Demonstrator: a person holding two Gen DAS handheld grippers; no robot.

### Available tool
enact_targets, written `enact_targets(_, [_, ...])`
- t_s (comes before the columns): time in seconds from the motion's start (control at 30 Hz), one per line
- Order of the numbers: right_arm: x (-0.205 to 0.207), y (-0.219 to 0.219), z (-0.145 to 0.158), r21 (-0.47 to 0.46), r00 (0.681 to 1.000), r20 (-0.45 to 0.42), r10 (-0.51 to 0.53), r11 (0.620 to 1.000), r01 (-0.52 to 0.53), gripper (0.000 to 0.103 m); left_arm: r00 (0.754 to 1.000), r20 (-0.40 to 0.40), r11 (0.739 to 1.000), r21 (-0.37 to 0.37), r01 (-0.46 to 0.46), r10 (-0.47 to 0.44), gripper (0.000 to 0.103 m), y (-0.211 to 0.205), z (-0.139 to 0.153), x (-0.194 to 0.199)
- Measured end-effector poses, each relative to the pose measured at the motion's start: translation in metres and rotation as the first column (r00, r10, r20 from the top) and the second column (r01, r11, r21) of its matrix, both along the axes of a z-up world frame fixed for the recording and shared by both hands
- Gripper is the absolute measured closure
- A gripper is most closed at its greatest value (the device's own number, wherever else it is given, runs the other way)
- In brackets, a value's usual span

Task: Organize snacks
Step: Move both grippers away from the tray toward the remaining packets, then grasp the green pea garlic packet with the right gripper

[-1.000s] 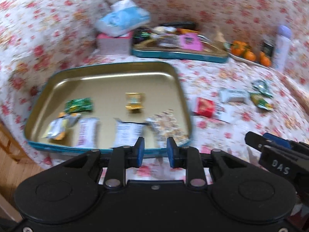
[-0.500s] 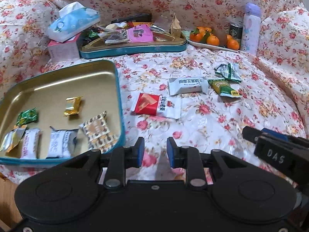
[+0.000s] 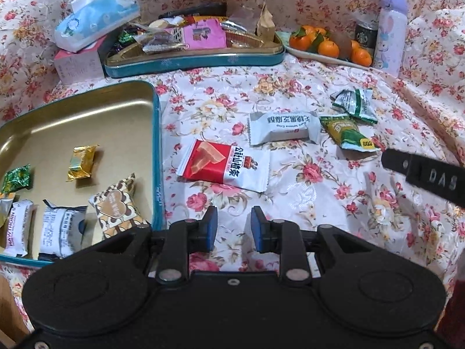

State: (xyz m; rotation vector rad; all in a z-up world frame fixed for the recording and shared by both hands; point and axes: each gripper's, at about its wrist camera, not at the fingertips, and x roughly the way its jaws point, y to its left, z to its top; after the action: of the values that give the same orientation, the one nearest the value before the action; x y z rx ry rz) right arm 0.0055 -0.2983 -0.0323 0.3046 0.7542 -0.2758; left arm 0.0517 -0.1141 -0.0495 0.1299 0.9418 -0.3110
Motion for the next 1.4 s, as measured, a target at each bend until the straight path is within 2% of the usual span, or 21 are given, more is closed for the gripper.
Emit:
enact_targets(0.2, [0.016, -0.001, -0.002, -0.015, 1.000, 0.000, 0.027, 1.000, -0.027, 0.065, 1.000, 0.028, 1.000, 0.026, 0.013, -0.014, 0.067, -0.005, -0.004, 0.000])
enact_targets(0.37, [0.032, 0.004, -0.003, -0.036, 0.998, 0.001, 0.066, 0.997, -0.066, 0.063, 0.996, 0.074, 0.996, 0.081, 0.044, -0.050, 0.067, -0.013, -0.006, -0.006])
enact_targets(0.47, [0.043, 0.007, -0.007, -0.055, 0.996, -0.005, 0.087, 0.995, -0.087, 0.062, 0.995, 0.089, 0.997, 0.072, 0.037, -0.043, 0.067, -0.013, -0.008, -0.008])
enact_targets(0.6, [0.058, 0.008, -0.014, -0.070, 0.994, -0.023, 0.111, 0.991, -0.112, 0.055, 0.996, 0.082, 0.998, 0.051, 0.042, -0.046, 0.067, -0.009, -0.007, -0.006])
enact_targets(0.83, [0.083, 0.005, -0.029, -0.080, 0.989, -0.075, 0.125, 0.988, -0.131, 0.054, 0.994, 0.097, 0.997, 0.056, 0.046, -0.051, 0.066, -0.010, -0.008, -0.009])
enact_targets(1.0, [0.079, 0.011, -0.036, -0.133, 0.985, -0.072, 0.155, 0.977, -0.164, 0.055, 0.992, 0.113, 0.998, 0.051, 0.046, -0.051, 0.066, -0.010, -0.009, -0.011])
enact_targets(1.2, [0.064, 0.008, -0.037, -0.126, 0.989, -0.032, 0.142, 0.981, -0.145, 0.060, 0.992, 0.112, 0.998, 0.051, 0.046, -0.052, 0.067, -0.009, -0.009, -0.011])
enact_targets(1.3, [0.053, 0.004, -0.037, -0.106, 0.993, 0.005, 0.115, 0.988, -0.113, 0.061, 0.992, 0.118, 0.997, 0.054, 0.047, -0.053, 0.066, -0.010, -0.009, -0.012])
enact_targets(1.4, [0.046, -0.001, -0.042, -0.117, 0.999, 0.026, 0.036, 0.993, -0.033, 0.061, 0.991, 0.126, 0.997, 0.064, 0.048, -0.055, 0.066, -0.011, -0.010, -0.013])
